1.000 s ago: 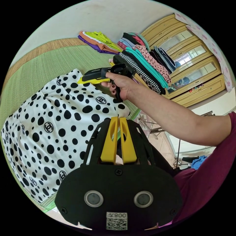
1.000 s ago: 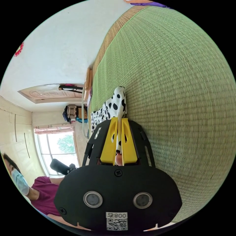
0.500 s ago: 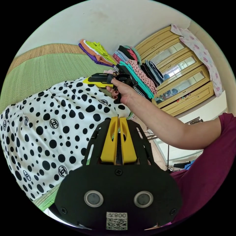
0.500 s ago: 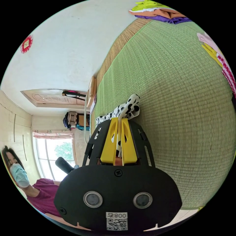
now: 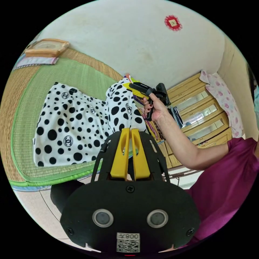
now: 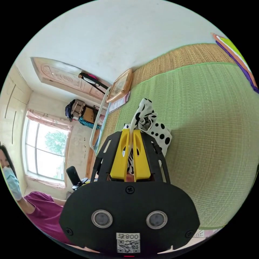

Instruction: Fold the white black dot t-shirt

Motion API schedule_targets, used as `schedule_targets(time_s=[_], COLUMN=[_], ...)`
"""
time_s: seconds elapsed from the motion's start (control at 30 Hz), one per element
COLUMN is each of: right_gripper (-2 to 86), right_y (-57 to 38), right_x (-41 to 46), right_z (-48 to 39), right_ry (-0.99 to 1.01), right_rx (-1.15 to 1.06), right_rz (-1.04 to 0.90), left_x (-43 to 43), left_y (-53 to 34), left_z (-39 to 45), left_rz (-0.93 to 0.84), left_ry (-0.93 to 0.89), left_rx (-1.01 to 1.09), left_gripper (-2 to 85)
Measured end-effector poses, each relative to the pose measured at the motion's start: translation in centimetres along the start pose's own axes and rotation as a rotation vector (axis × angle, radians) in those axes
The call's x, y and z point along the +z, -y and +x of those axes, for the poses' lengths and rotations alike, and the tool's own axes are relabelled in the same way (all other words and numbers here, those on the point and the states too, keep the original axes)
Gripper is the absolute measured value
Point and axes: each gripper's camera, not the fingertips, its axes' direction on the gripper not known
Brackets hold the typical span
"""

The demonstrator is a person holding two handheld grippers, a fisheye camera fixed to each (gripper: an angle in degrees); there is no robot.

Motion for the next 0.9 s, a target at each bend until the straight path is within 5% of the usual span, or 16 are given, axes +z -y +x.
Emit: schedule_targets(time_s=[0.4,0.9], right_gripper=[2.0,2.8], right_y=[4.8,8.8], right_x=[15.3,24.4], right_z=[-9.1,-13.6], right_ry=[-0.115,-0.165], right_rx=[-0.029,-0.014], right_rz=[-0.213,-0.336], left_x=[-11.1,-18.6], left_y=[-8.3,-14.9], left_z=[-17.5,-27.6], left_rz=[0.137,0.217], left_ry=[-0.075,-0.08], left_rx=[-0.362,-0.529], left_gripper=[0.8,2.6])
